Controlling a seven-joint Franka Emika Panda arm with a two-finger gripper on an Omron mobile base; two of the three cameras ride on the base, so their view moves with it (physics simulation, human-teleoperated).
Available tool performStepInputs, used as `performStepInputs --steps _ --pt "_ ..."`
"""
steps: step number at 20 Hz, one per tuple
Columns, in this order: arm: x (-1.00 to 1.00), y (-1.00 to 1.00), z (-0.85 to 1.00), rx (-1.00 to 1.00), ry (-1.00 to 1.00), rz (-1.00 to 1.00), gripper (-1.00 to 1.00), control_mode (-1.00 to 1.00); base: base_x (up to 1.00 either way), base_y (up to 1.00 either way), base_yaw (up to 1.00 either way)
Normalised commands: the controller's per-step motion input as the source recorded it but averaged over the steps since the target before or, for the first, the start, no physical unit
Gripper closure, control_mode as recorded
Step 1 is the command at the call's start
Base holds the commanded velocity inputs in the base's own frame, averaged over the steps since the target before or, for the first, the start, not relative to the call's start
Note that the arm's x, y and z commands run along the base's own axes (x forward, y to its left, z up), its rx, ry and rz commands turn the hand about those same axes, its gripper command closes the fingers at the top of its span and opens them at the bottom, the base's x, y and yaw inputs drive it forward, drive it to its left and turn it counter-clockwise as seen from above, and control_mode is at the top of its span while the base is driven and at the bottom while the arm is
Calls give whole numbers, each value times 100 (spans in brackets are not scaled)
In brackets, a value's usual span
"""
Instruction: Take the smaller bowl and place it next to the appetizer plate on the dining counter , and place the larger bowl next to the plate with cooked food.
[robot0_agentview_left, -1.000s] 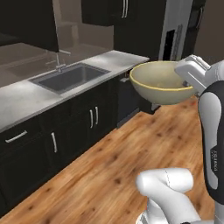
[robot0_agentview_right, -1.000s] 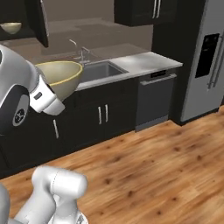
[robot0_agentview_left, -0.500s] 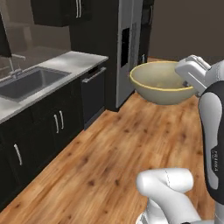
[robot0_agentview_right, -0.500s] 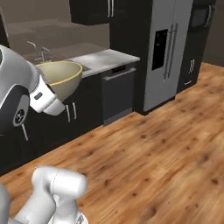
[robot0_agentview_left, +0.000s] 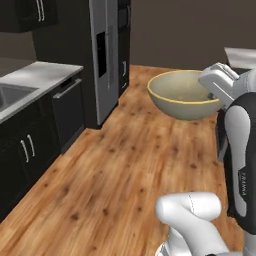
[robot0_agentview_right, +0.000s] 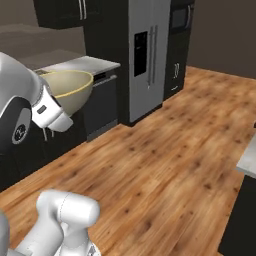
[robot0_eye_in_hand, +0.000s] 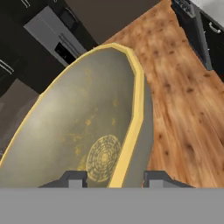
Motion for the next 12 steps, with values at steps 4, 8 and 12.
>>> performStepInputs --steps 4,8,12 --pt "0 0 0 0 0 0 100 100 0 -93 -18" --pt "0 0 0 0 0 0 100 100 6 -77 -17" --pt "0 0 0 0 0 0 100 100 13 -33 -18"
